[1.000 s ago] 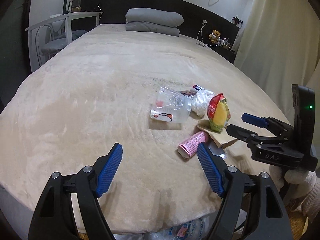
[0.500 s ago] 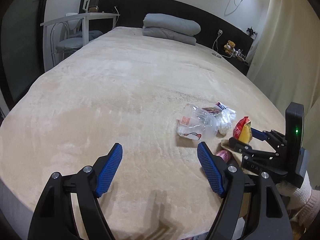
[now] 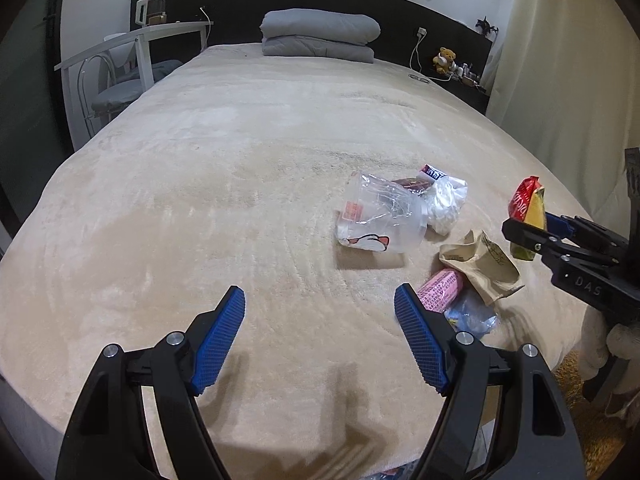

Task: Collect trash
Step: 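Grasp the red-yellow snack bag with the right tool while the left tool grasps the clear cup, then carry the snack bag and clear cup down over the floor bin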

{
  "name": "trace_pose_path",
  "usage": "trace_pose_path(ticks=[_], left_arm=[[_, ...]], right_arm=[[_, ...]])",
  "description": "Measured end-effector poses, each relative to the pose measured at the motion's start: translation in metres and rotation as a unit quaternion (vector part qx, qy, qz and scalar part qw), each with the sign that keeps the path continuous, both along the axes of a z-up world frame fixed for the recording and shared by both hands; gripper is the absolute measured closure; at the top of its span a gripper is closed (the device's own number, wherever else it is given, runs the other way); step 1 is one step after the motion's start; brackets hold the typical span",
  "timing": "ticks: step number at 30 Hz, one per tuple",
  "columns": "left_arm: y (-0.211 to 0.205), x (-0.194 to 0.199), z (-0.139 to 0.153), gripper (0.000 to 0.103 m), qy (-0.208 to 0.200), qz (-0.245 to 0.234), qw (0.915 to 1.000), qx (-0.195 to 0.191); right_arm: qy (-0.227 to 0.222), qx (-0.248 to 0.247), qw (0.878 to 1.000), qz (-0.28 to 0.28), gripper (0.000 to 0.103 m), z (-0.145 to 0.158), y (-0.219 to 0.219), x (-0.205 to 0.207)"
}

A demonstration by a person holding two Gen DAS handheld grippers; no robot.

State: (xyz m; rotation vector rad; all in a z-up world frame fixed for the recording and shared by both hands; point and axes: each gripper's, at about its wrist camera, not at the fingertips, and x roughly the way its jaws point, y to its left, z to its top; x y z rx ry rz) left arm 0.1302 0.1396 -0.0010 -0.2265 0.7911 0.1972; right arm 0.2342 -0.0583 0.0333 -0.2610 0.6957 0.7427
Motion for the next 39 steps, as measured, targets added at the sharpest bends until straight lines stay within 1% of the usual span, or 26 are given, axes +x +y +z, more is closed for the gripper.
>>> trace_pose_path(ticks=[2,3,4,6,8,10,15,18,23,24,27,29,30,31,32,33,34,37,39], left_arm=[[-0.005,0.008,0.001,0.027,0.003,-0.002,1.0000,0.008],[-0.008,0.013,0.002,0.023,0.003,-0.002,0.9999,0.015],[-0.011,0.017,0.003,0.015,0.001,-0.001,0.9998,0.020],[-0.016,0.027,0.004,0.013,-0.004,-0.006,0.9998,0.021],[-0.023,0.038,0.004,0.012,-0.003,-0.015,0.9994,0.030],[-0.030,0.052,0.002,0.007,-0.001,-0.022,0.9988,0.045],[-0.044,0.080,-0.003,0.007,-0.001,-0.043,0.9969,0.066],[-0.052,0.099,-0.011,0.007,0.013,-0.055,0.9948,0.085],[-0.055,0.122,-0.025,0.007,0.037,-0.057,0.9920,0.106],[-0.054,0.126,-0.027,0.007,0.040,-0.054,0.9921,0.106],[-0.046,0.135,-0.033,0.007,0.057,-0.047,0.9937,0.084],[-0.041,0.137,-0.035,0.008,0.059,-0.044,0.9947,0.072],[-0.040,0.137,-0.035,0.009,0.057,-0.042,0.9948,0.073],[-0.039,0.137,-0.034,0.018,0.056,-0.041,0.9950,0.073],[-0.039,0.136,-0.033,0.024,0.056,-0.040,0.9952,0.070],[-0.039,0.135,-0.033,0.033,0.056,-0.041,0.9952,0.068],[-0.040,0.133,-0.032,0.034,0.055,-0.042,0.9952,0.069],[-0.045,0.128,-0.027,0.034,0.047,-0.042,0.9949,0.079],[-0.045,0.125,-0.024,0.034,0.038,-0.040,0.9958,0.073]], right_arm=[[0.005,0.006,1.000,0.001,0.055,0.003,-0.009,-0.001],[0.006,0.009,1.000,0.000,0.055,0.004,-0.015,-0.001],[0.009,0.014,1.000,-0.002,0.055,0.006,-0.020,-0.001],[0.016,0.024,1.000,-0.006,0.055,0.008,-0.033,0.000],[0.021,0.030,0.999,-0.008,0.055,0.009,-0.044,0.001],[0.027,0.036,0.999,-0.009,0.055,0.011,-0.054,0.002],[0.040,0.048,0.998,-0.015,0.055,0.012,-0.077,0.004],[0.050,0.053,0.997,-0.017,0.055,0.012,-0.085,0.006],[0.059,0.057,0.996,-0.016,0.055,0.013,-0.089,0.004],[0.063,0.058,0.996,-0.016,0.055,0.011,-0.089,0.004],[0.077,0.058,0.995,-0.011,0.055,0.009,-0.090,0.007],[0.086,0.059,0.995,-0.007,0.055,0.006,-0.089,0.008],[0.089,0.060,0.994,-0.005,0.055,0.006,-0.089,0.008],[0.089,0.060,0.994,-0.003,0.055,0.006,-0.089,0.007],[0.087,0.058,0.995,-0.002,0.055,0.006,-0.088,0.006],[0.085,0.056,0.995,-0.001,0.055,0.006,-0.088,0.004],[0.085,0.055,0.995,0.000,0.055,0.006,-0.087,0.003],[0.078,0.049,0.996,-0.002,0.056,0.005,-0.084,0.001],[0.077,0.053,0.996,-0.003,0.056,0.006,-0.085,0.000]])
